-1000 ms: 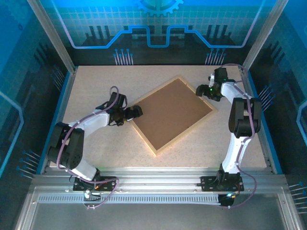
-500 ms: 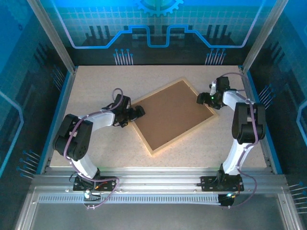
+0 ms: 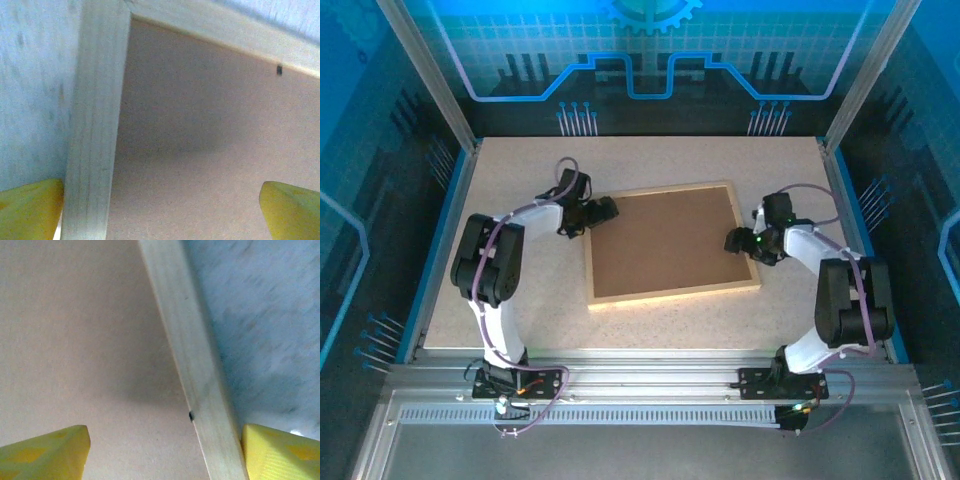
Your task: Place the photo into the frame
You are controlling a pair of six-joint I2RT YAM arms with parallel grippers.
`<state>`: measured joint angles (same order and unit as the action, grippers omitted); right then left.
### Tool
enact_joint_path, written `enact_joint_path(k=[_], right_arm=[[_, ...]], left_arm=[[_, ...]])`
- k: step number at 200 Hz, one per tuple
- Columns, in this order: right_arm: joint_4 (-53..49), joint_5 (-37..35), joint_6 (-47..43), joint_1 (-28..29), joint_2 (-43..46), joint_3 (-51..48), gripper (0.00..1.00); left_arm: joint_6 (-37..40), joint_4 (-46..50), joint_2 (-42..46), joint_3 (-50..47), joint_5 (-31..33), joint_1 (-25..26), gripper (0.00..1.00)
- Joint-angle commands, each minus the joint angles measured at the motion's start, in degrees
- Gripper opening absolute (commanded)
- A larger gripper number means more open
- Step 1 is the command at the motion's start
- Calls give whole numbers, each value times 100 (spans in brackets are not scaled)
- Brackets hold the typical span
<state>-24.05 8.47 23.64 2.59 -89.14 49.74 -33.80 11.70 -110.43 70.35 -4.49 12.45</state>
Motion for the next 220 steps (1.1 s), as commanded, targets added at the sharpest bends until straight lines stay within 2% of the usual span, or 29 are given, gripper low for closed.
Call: enact_joint_path(k=[1,24,51,75,102,145,220], right_arm=[[-94,620,330,283,203,-212,80],[-124,440,25,181,138,17,81],[-192,603,-306,-199,-174,588,81],[-300,435,-526,-443,-610,1236,80],[-361,491,-672,-658,-1192,1949,67],[-951,-79,-1087,-655,-1890,2967,53],[-1540,-478,-1438,-533,-2647,3899,53]], left_arm=[[365,-359,-208,630,-513,22,99],[622,22,-431,1087,-423,-30,99],[845,417,-398,1235,-247,-150,99],[850,417,-130,917,-208,-272,99],[834,395,266,411,-312,-309,99],[641,164,922,-613,-544,-304,99],[284,-205,1017,-1242,-849,-296,99]])
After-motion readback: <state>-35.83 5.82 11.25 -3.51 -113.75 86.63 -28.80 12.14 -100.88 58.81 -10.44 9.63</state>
